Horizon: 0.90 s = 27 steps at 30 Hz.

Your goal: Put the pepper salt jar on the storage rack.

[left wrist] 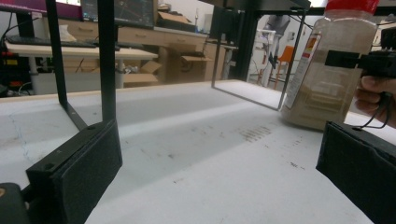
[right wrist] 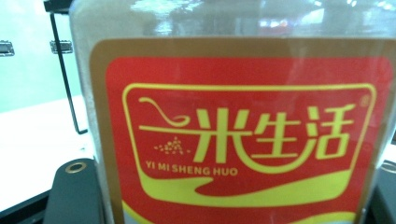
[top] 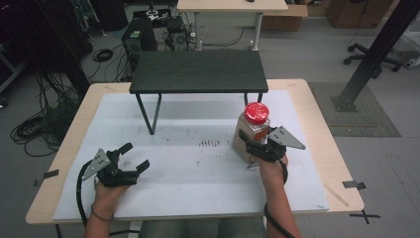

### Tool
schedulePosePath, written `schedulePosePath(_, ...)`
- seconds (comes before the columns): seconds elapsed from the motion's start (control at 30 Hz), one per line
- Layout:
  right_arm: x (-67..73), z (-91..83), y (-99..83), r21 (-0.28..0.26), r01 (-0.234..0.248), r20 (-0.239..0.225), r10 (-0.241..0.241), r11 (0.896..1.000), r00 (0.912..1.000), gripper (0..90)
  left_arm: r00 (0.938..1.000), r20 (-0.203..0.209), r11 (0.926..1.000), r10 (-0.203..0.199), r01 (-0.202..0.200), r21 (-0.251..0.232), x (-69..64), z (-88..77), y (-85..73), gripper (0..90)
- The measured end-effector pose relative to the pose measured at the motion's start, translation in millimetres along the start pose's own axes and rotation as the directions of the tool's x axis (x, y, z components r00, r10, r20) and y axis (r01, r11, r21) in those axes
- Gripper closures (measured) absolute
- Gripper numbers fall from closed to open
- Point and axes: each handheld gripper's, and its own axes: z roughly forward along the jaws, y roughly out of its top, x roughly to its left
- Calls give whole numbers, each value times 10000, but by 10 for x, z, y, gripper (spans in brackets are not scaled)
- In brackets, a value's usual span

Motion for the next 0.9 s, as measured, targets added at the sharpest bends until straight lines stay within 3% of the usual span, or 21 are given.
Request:
schedulePosePath(0.47, -7, -162, 329, -44, 170, -138, -171, 9998, 9998, 273, 10000, -27, 10000, 3, -3, 8, -2, 2, -1, 2)
schedulePosePath(0.9, 39, -213, 557, 235, 337, -364, -328, 9992, 9988, 275, 10000, -19, 10000, -1, 1, 7, -2, 3, -1, 2)
